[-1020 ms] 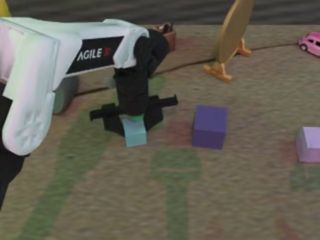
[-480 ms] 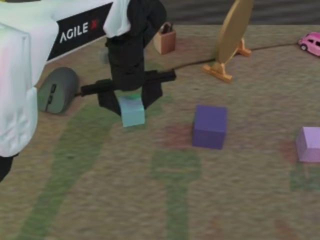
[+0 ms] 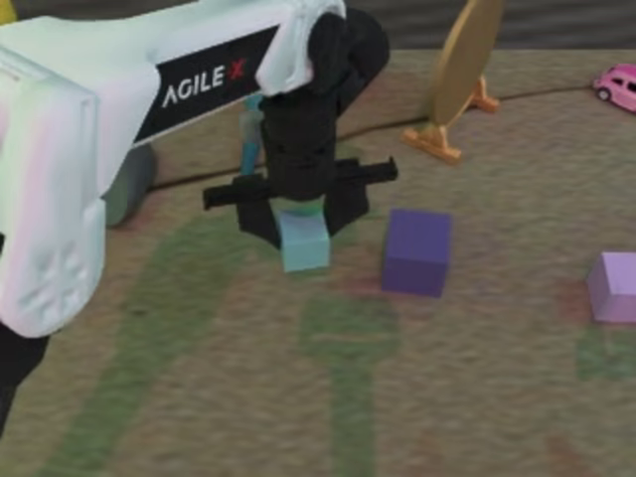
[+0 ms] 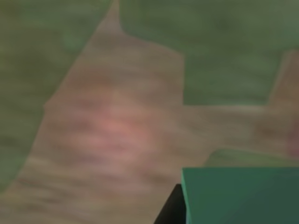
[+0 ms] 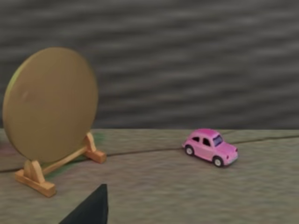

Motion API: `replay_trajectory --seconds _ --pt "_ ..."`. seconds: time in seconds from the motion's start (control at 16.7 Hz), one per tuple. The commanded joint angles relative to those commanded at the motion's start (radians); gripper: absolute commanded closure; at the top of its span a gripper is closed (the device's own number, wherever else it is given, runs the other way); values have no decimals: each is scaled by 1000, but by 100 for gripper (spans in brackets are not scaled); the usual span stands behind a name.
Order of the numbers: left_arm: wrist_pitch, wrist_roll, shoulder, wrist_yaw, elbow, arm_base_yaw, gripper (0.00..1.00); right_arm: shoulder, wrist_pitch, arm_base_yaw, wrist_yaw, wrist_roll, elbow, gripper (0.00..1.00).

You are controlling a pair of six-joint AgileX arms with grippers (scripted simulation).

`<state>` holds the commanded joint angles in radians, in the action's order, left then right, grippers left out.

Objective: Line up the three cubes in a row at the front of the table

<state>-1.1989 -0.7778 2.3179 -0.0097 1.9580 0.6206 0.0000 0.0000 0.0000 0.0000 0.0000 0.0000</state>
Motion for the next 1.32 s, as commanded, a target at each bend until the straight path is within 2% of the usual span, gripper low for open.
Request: replay_trajectory --seconds 0.36,0.48,0.6,0.96,1.32 --pt "-23 -180 -39 -1 -27 314 100 0 0 0 0 0 0 0" --pt "-25 -223 -55 -2 -35 383 100 0 0 0 0 0 0 0" --pt "-24 -242 -64 -3 -39 409 100 0 0 0 0 0 0 0" --pt "-6 -239 -57 -3 -51 407 100 0 0 0 0 0 0 0" --pt "196 -246 -15 -2 -205 412 100 0 0 0 0 0 0 0"
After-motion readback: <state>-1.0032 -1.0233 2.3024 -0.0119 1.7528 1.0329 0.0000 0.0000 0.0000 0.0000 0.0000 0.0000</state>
